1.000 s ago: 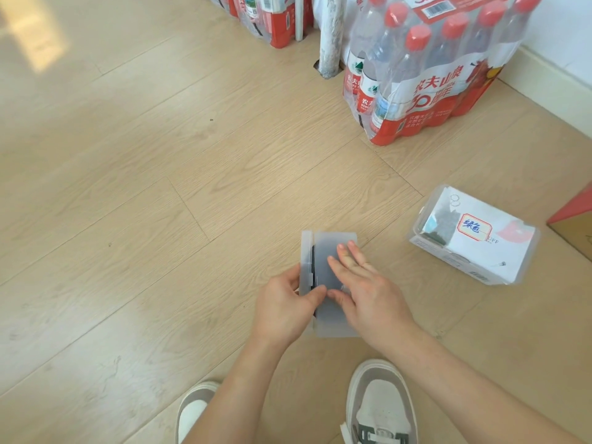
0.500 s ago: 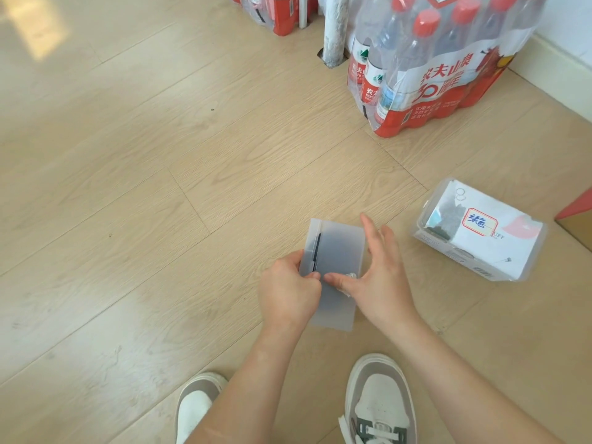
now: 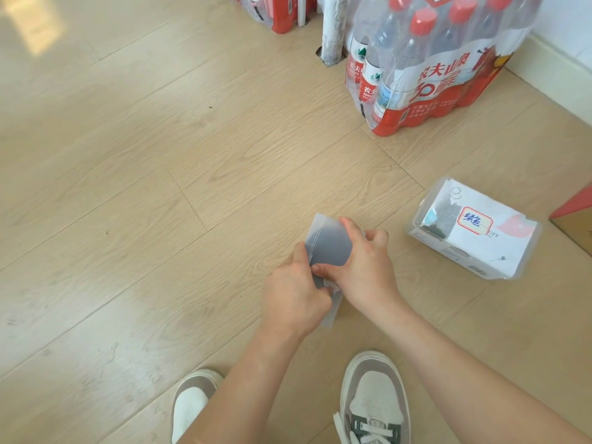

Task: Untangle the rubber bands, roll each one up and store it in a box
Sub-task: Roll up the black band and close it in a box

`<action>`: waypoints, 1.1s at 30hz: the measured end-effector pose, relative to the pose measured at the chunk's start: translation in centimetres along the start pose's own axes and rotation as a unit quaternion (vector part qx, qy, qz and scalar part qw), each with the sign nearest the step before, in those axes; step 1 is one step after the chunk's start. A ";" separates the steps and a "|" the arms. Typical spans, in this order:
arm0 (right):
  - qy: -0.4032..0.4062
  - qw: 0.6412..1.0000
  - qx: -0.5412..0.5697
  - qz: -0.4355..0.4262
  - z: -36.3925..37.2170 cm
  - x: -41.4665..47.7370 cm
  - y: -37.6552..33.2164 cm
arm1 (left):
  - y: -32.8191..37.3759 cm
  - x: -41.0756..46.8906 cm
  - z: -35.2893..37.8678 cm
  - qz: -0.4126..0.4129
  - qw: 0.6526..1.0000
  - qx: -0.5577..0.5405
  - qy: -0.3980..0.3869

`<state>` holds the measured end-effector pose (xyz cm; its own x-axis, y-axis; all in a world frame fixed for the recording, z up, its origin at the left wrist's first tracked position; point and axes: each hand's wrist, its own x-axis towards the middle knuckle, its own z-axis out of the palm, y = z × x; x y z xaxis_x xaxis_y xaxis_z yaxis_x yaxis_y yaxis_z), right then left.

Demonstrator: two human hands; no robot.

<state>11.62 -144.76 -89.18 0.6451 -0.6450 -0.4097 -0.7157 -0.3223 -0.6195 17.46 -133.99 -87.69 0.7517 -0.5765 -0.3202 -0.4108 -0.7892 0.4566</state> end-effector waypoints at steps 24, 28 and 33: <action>-0.043 0.994 0.061 0.080 0.5 0.7 2.7 | -4.8 1.9 -0.9 0.032 0.989 0.027 0.142; -0.002 0.998 0.009 0.054 0.1 0.4 2.2 | -5.7 2.5 -1.3 -0.074 0.996 -0.044 0.039; 0.175 0.969 -0.160 -0.070 -3.8 2.2 4.1 | -4.0 2.6 -0.9 -0.009 0.997 0.079 -0.024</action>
<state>9.10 -150.09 -90.06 0.6522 -0.7563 -0.0505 -0.7101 -0.5863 -0.3898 21.56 -132.11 -89.60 0.7363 -0.5681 -0.3676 -0.4765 -0.8210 0.3145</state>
